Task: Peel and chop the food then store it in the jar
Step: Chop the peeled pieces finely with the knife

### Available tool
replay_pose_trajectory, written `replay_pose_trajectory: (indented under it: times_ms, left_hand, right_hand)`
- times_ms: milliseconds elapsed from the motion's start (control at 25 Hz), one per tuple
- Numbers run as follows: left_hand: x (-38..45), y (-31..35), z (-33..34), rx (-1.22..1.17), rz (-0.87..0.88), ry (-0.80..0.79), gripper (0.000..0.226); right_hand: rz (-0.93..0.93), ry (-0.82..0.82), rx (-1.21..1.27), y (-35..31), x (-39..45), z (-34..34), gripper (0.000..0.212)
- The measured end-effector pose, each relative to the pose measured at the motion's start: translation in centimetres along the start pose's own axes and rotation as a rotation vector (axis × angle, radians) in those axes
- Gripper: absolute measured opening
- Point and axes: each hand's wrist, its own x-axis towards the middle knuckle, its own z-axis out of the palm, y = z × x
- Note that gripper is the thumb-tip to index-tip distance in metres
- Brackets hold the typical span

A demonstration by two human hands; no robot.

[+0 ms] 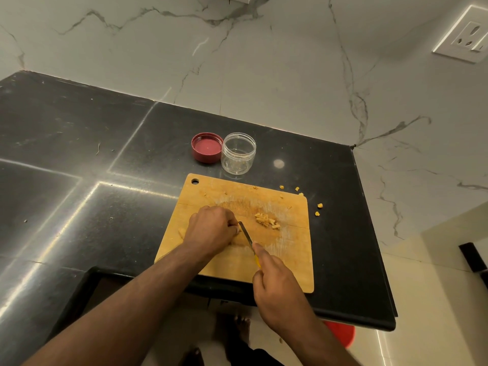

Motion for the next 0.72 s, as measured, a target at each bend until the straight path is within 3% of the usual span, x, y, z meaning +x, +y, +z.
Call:
replay_pose_trajectory:
  times_ms: [400, 600, 720]
  left_hand:
    - [0.1, 0.3, 0.1, 0.028, -0.026, 0.000, 0.013]
    - [0.1, 0.2, 0.0, 0.022, -0.047, 0.000, 0.011]
    - [-0.3, 0.4, 0.2, 0.032, -0.030, 0.028, 0.012]
  right_hand:
    - [0.025, -0.033, -0.140, -0.8, 0.8, 1.1, 0.057]
    - [0.037, -0.039, -0.088, -0.7, -1.3, 0.7, 0.056]
    - [0.022, 0.015, -0.122, 0.0, -2.0, 0.1, 0.054]
